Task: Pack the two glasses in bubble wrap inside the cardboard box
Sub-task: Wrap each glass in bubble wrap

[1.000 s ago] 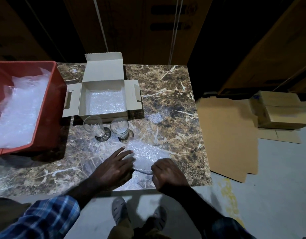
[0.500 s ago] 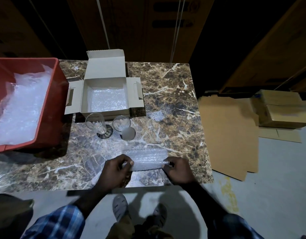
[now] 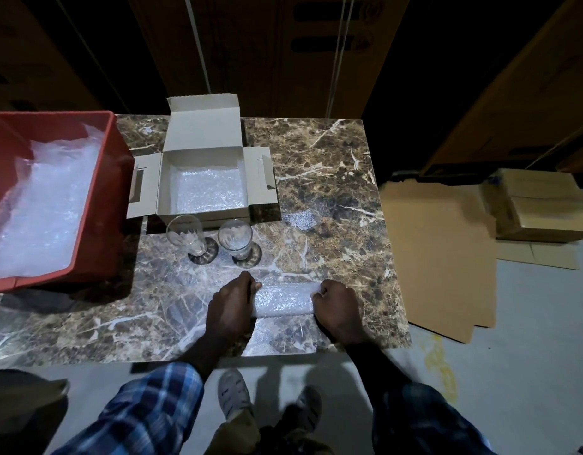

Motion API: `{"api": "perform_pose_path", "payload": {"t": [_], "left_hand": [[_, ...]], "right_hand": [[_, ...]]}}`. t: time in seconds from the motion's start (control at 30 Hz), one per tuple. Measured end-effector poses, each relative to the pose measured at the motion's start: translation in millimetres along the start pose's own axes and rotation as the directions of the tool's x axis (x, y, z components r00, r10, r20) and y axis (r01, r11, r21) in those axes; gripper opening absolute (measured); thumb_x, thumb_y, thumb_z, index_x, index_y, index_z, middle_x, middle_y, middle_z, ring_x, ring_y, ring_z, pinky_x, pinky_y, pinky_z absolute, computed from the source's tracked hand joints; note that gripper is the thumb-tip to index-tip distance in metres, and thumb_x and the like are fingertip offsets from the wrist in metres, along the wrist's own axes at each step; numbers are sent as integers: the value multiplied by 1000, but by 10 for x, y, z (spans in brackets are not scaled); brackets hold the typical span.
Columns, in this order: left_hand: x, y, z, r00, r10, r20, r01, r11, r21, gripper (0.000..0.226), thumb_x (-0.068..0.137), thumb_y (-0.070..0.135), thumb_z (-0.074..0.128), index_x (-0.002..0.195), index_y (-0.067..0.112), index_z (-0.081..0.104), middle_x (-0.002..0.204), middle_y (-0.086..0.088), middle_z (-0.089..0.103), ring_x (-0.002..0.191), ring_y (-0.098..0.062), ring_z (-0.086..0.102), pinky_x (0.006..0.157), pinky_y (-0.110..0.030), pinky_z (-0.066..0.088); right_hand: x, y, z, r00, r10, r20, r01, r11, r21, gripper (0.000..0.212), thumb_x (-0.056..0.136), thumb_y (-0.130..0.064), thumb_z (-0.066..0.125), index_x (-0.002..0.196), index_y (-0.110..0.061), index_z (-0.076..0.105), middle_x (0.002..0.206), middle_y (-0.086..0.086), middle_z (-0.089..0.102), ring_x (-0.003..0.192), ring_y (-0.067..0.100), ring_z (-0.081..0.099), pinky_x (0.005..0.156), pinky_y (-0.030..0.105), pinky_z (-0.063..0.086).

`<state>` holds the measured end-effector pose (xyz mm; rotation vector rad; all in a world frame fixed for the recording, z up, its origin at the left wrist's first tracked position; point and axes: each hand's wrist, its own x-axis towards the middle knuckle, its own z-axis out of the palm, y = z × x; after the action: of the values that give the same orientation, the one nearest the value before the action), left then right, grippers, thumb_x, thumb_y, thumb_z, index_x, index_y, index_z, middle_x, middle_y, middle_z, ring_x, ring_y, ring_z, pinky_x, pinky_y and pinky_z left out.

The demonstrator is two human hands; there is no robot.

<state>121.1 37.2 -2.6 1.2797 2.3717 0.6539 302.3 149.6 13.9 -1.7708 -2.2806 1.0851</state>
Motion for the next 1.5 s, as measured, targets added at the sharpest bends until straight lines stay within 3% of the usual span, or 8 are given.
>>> {"api": "perform_pose_path", "payload": {"t": [0.27, 0.37, 0.5, 0.63, 0.83, 1.07, 1.3, 1.5], "left_hand": [[-51, 10, 122, 988, 39, -152, -32, 998, 48, 21, 99, 29, 58, 86, 12, 54, 82, -6, 57, 61, -34, 56, 53, -37, 45], [-49, -13, 149, 984, 25, -179, -9, 996, 90, 23, 98, 34, 57, 89, 13, 54, 90, -5, 54, 62, -35, 57, 52, -41, 50], [-104, 32, 138, 962, 52, -267, -23, 993, 113, 16, 99, 30, 60, 92, 15, 56, 98, -4, 53, 79, -30, 55, 60, -41, 49], [-204, 74, 194, 915, 250, -316, -194, 961, 198, 16, 95, 11, 57, 110, 9, 62, 123, -13, 57, 110, -35, 53, 91, -44, 41], [-453, -193, 527, 852, 517, -86, -500, 851, 162, 47, 95, 8, 48, 141, -3, 51, 156, -18, 39, 149, -31, 30, 120, -49, 26], [-426, -189, 403, 900, 425, 100, -435, 854, 285, 55, 107, 32, 29, 155, 5, 32, 164, -9, 24, 154, -21, 14, 121, -49, 22], [-388, -407, 281, 933, 326, 152, -360, 851, 383, 70, 106, 52, 25, 158, 6, 20, 165, -11, 18, 154, -23, 14, 123, -49, 10], [-358, -285, 238, 872, 479, 102, -477, 785, 396, 63, 106, 41, 32, 154, 1, 31, 162, -15, 27, 152, -28, 20, 121, -52, 19]], "right_hand": [[31, 8, 86, 997, 27, -75, -30, 999, -39, 20, 94, -28, 60, 81, -14, 52, 86, 19, 67, 86, 36, 65, 66, 34, 38], [-61, -70, 144, 990, -25, -140, 9, 993, -114, 21, 97, -23, 57, 110, -7, 54, 99, 17, 67, 89, 35, 66, 69, 36, 46], [-201, -70, 378, 857, -413, -307, 259, 862, -436, 34, 89, -6, 57, 123, -6, 56, 121, 19, 61, 101, 32, 59, 81, 43, 49], [-224, 40, 696, 732, -660, -167, 531, 707, -467, 45, 92, -8, 45, 136, -2, 55, 146, 18, 52, 134, 32, 49, 113, 48, 34], [-204, 134, 785, 772, -629, -92, 546, 730, -410, 47, 103, -22, 38, 142, 0, 52, 150, 17, 48, 141, 30, 43, 116, 48, 28], [-249, 182, 752, 818, -574, -44, 511, 759, -405, 55, 107, -33, 36, 156, -10, 30, 164, 5, 24, 153, 18, 17, 123, 44, 16], [-211, 405, 585, 899, -429, -82, 329, 789, -519, 72, 106, -55, 25, 158, -6, 22, 166, 11, 15, 154, 24, 15, 123, 49, 14], [-297, 290, 626, 802, -593, -72, 481, 711, -513, 63, 105, -39, 41, 156, -5, 27, 165, 11, 18, 154, 22, 13, 122, 50, 19]]}}
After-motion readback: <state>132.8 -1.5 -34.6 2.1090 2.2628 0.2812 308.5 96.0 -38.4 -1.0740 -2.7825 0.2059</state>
